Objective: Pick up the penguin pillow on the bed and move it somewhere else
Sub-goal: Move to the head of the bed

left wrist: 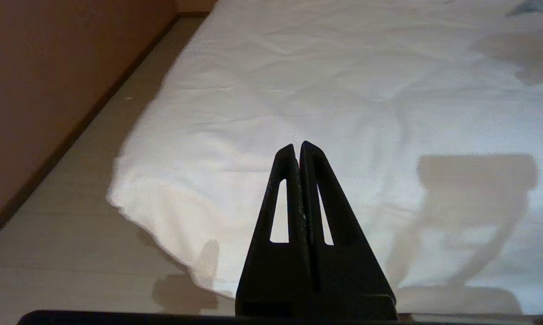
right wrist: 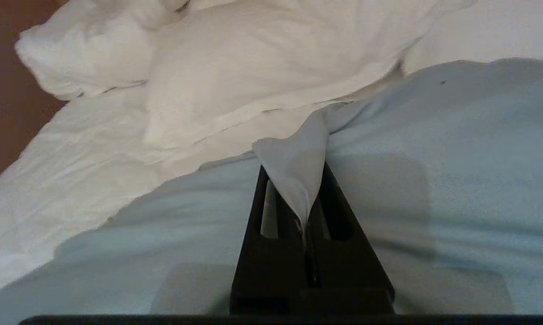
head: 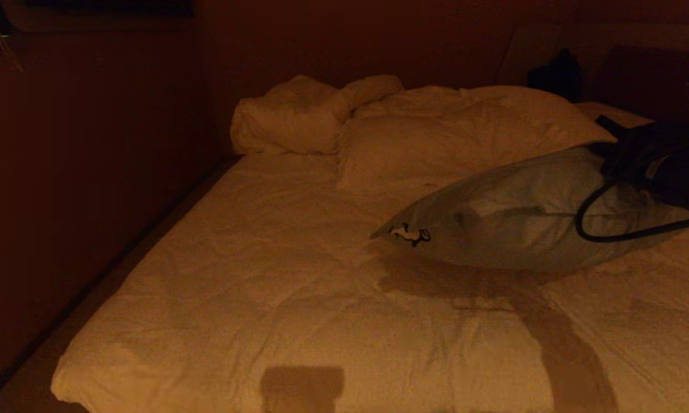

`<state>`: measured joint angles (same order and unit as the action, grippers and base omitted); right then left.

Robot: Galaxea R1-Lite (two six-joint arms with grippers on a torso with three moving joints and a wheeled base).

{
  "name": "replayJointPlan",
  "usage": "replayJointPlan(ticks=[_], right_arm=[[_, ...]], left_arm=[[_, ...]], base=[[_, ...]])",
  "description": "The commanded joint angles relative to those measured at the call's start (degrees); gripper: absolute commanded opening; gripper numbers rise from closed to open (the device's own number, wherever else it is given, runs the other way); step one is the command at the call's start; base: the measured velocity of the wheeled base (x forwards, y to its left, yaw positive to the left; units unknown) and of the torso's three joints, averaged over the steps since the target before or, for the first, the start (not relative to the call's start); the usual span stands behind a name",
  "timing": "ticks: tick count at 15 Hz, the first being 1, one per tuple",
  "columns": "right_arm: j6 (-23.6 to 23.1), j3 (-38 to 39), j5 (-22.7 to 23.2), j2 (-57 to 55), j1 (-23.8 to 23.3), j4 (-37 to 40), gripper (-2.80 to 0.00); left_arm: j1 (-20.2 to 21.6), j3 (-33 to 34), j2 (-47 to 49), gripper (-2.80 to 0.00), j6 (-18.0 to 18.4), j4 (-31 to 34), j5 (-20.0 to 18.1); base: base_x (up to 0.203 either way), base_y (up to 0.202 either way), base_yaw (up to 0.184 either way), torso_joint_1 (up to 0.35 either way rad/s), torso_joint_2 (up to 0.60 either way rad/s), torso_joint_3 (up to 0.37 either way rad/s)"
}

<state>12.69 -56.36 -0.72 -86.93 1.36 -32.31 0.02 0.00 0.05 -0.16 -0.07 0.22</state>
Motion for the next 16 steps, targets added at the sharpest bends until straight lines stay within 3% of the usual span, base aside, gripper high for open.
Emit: replayJointPlan(ticks=[1, 16], right_arm=[[0.06, -0.23, 0.10, -0.08, -0.43, -0.21, -2.80], [0.06, -1.32, 0.10, -0.08, -3.67, -0.21, -2.80]], left_arm=[[0.04, 0.18, 0.04, -2.80, -0.02, -0.01, 0.04], [0.01, 0.18, 0.04, -2.80, -0.02, -0.01, 0.04]], base=[[0.000, -0.193, 0.002, 0.002, 0.00, 0.002], [0.000, -0.195, 0.000, 0.003, 0.00, 0.002]])
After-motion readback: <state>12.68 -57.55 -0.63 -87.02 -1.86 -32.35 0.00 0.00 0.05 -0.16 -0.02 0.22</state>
